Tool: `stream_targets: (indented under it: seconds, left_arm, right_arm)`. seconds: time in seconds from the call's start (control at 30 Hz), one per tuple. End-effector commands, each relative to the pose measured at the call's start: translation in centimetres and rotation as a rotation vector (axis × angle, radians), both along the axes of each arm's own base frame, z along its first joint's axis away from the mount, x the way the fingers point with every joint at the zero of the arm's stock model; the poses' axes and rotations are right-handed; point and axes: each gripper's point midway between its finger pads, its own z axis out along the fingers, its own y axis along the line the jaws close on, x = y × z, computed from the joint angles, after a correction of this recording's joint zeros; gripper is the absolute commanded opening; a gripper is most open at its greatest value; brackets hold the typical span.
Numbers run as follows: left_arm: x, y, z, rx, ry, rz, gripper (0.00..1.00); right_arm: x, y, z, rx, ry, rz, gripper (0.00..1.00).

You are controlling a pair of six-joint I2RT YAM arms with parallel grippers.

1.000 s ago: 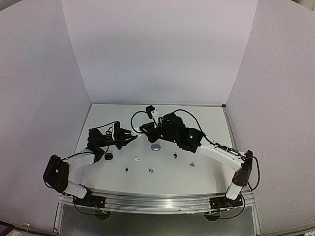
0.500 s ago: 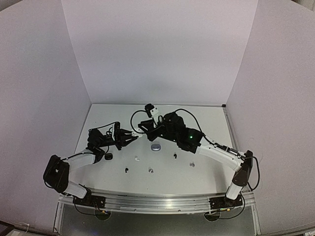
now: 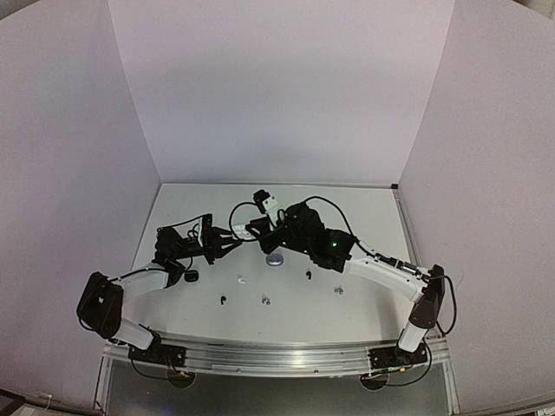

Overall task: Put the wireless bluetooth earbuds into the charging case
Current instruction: Insert the right earbud into the right side groove of the charging case.

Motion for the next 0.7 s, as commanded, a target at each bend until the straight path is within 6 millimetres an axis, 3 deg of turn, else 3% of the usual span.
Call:
stream_targets:
  seconds: [0.0,0.67]
  left_arm:
    - [0.1,-0.1,2.5,-0.049,-0.07,0.002,0.0]
    - [0.9,0.3,3.0,-0.065,-0.12,0.071,0.0]
  right_arm:
    - [0.0,-0.6,0.5,-0.022,-0.03,-0.02,0.0]
    - [0.3,0.8,-1.0,-0.2,-0.125,-0.041,0.0]
